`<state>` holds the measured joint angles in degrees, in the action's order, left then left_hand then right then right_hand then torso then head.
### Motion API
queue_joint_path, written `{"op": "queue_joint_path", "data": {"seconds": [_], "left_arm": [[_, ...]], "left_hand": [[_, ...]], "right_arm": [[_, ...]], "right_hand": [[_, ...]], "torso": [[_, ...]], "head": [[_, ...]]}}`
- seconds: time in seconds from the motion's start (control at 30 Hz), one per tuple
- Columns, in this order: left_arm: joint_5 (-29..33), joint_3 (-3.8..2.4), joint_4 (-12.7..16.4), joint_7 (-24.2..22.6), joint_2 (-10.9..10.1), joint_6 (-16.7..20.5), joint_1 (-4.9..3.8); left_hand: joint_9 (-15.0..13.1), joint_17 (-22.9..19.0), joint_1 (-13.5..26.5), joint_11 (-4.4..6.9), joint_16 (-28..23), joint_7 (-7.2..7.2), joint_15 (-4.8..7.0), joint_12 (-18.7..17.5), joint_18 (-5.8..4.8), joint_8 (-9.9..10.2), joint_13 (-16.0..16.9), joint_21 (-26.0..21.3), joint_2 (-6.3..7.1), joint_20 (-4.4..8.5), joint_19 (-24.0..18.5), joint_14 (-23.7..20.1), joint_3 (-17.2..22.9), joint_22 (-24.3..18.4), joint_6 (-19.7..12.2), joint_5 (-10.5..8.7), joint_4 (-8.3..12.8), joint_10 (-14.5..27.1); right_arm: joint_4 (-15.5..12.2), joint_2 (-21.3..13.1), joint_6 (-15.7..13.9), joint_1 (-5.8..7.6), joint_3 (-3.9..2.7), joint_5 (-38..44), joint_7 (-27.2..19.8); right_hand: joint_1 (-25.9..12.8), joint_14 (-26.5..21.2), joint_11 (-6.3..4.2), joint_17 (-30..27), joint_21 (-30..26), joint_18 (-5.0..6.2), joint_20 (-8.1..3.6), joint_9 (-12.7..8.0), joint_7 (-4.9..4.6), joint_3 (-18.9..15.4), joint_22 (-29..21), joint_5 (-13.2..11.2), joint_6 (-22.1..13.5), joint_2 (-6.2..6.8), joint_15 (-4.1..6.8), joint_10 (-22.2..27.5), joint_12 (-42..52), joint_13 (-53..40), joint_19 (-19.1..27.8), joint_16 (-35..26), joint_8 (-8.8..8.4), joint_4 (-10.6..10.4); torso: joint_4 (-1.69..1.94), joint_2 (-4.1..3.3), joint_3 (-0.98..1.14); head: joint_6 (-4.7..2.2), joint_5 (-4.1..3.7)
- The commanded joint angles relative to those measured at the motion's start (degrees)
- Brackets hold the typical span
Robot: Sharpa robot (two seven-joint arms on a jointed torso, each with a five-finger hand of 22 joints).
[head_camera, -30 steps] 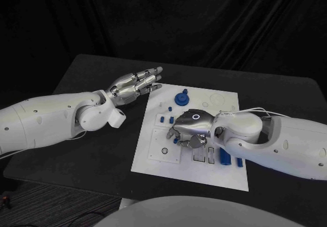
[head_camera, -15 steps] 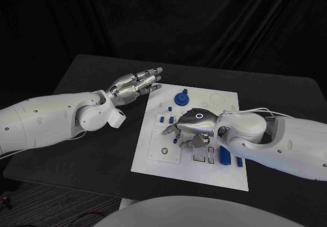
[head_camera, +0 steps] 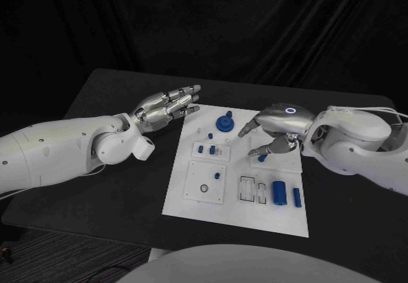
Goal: Assemble the parts on the task board
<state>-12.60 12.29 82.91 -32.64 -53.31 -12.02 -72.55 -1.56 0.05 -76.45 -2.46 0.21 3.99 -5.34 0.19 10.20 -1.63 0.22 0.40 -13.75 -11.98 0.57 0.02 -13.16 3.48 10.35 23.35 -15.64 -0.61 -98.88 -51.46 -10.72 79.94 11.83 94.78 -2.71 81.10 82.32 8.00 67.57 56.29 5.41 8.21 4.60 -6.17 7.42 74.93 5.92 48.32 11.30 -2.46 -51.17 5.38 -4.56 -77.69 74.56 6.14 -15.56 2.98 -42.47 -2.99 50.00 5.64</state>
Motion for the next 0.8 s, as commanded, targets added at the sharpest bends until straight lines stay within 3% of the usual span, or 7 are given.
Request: {"op": "queue_joint_path", "data": {"seconds": [0.03, 0.13, 0.23, 0.33, 0.43, 0.6, 0.8], "left_arm": [[0.0, -0.04, 0.0, -0.6, 0.2, -0.5, 0.12], [0.0, -0.04, -0.1, -0.6, 0.4, -0.5, 0.13], [0.0, -0.04, -0.2, -0.7, 0.6, -0.7, 0.13], [0.0, -0.04, -0.2, -0.7, 0.8, -0.9, 0.15], [0.0, -0.04, -0.3, -0.6, 0.8, -1.1, 0.19], [0.0, -0.04, -0.5, -0.5, 0.8, -1.3, 0.31], [0.0, -0.04, -0.5, -0.4, 0.8, -1.4, 0.42]], "left_hand": [[0.0, -0.1, -0.7, 0.03, -0.2, -0.06, -0.56, 0.1, 0.04, -0.2, 0.0, 0.4, 0.01, -0.12, 0.3, 0.0, 0.2, 0.1, 0.1, 0.29, 0.3, 0.1], [0.0, -0.1, -0.7, 0.03, -0.2, -0.06, -0.56, 0.1, 0.04, -0.2, 0.0, 0.4, 0.01, -0.12, 0.3, 0.0, 0.2, 0.1, 0.1, 0.29, 0.3, 0.1], [0.0, -0.1, -0.7, 0.02, -0.2, -0.06, -0.56, 0.1, 0.04, -0.2, 0.0, 0.4, 0.02, -0.13, 0.3, 0.0, 0.2, 0.0, 0.1, 0.28, 0.3, 0.1], [-0.1, -0.1, -0.7, -0.07, -0.2, 0.02, -0.53, 0.1, 0.04, -0.2, 0.0, 0.3, 0.02, -0.13, 0.3, 0.0, 0.2, 0.0, 0.3, 0.32, 0.3, 0.1], [-0.1, -0.1, -0.7, -0.14, -0.2, 0.10, -0.50, 0.1, 0.04, -0.3, 0.0, 0.3, 0.01, -0.14, 0.3, 0.0, 0.2, 0.0, 0.4, 0.36, 0.3, 0.1], [-0.1, -0.1, -0.8, -0.25, -0.2, 0.20, -0.47, 0.1, 0.04, -0.3, 0.0, 0.3, -0.03, -0.14, 0.3, 0.0, 0.2, 0.0, 0.4, 0.37, 0.3, 0.1], [-0.1, -0.1, -0.8, -0.50, -0.2, 0.42, -0.40, 0.2, 0.05, -0.3, 0.0, 0.3, -0.16, -0.12, 0.3, 0.0, 0.3, 0.0, 0.5, 0.43, 0.3, 0.0]], "right_arm": [[0.3, -1.7, 1.9, 1.11, 0.05, -7.4, 2.6], [0.7, -2.7, 2.9, 1.61, 0.05, -8.0, 2.7], [1.2, -3.6, 4.5, 1.81, 0.06, -7.1, 2.9], [1.7, -4.0, 5.1, 1.47, 0.07, -5.8, 2.7], [2.2, -4.1, 5.1, 0.86, 0.07, -4.9, 2.1], [2.6, -4.2, 4.4, -0.47, 0.08, -4.2, 0.8], [2.8, -4.2, 4.2, -1.41, 0.08, -4.1, -0.5]], "right_hand": [[0.7, -0.1, -0.07, 0.0, -0.2, 0.78, 0.24, -0.1, -0.05, -0.5, 6.8, -0.3, 0.2, 0.63, -0.20, 0.6, 0.1, 0.3, 0.0, 0.3, -0.41, -1.2], [1.1, -0.1, 0.01, 0.1, -0.3, 0.83, 0.11, -0.2, 0.19, -0.9, 6.8, -0.3, 0.2, 0.94, 0.08, 1.4, 0.0, 0.6, 0.0, 0.4, -0.58, -1.3], [0.6, -0.2, -0.56, 0.0, -0.5, 0.94, -0.72, -0.3, 0.57, -1.4, 6.8, -1.6, 0.4, 1.29, 1.28, 2.5, 0.0, 0.8, 0.1, 0.4, -0.67, -1.4], [0.1, -0.2, -1.00, -0.1, -0.6, 0.89, -1.35, -0.4, 1.74, -1.8, 6.8, -2.4, 0.3, 1.65, 1.78, 2.9, 0.7, 0.7, 0.1, 0.4, -0.97, -1.4], [-0.6, -0.2, -1.20, 0.0, -0.5, 0.85, -1.55, -0.3, 1.79, -2.1, 6.8, -2.8, 0.3, 1.92, 1.97, 2.5, 1.3, 0.5, 0.0, 0.4, -1.02, -1.4], [-3.2, 0.6, -1.44, 1.1, 1.9, 0.37, -1.86, -0.4, 0.86, -3.2, 7.4, -3.0, 0.5, 2.41, 2.06, -0.3, 3.5, 0.0, -1.1, 1.4, -1.26, -1.4], [-4.3, 1.7, -1.53, 2.8, 5.2, -0.30, -1.21, -0.4, -0.77, -5.7, 8.2, -3.0, 1.0, 2.41, 0.99, -2.9, 4.5, 0.0, -2.6, 2.8, -1.29, -1.5]], "torso": [[0.01, 0.00, -0.08], [0.10, -0.05, -0.07], [0.07, -0.03, -0.08], [0.06, -0.02, -0.14], [-0.07, -0.03, -0.15], [0.00, -0.15, -0.03], [0.16, -0.19, 0.04]], "head": [[0.00, -0.47], [0.00, -0.62], [0.00, -0.75], [0.00, -0.78], [0.00, -0.72], [0.00, -1.07], [0.00, -1.45]]}}
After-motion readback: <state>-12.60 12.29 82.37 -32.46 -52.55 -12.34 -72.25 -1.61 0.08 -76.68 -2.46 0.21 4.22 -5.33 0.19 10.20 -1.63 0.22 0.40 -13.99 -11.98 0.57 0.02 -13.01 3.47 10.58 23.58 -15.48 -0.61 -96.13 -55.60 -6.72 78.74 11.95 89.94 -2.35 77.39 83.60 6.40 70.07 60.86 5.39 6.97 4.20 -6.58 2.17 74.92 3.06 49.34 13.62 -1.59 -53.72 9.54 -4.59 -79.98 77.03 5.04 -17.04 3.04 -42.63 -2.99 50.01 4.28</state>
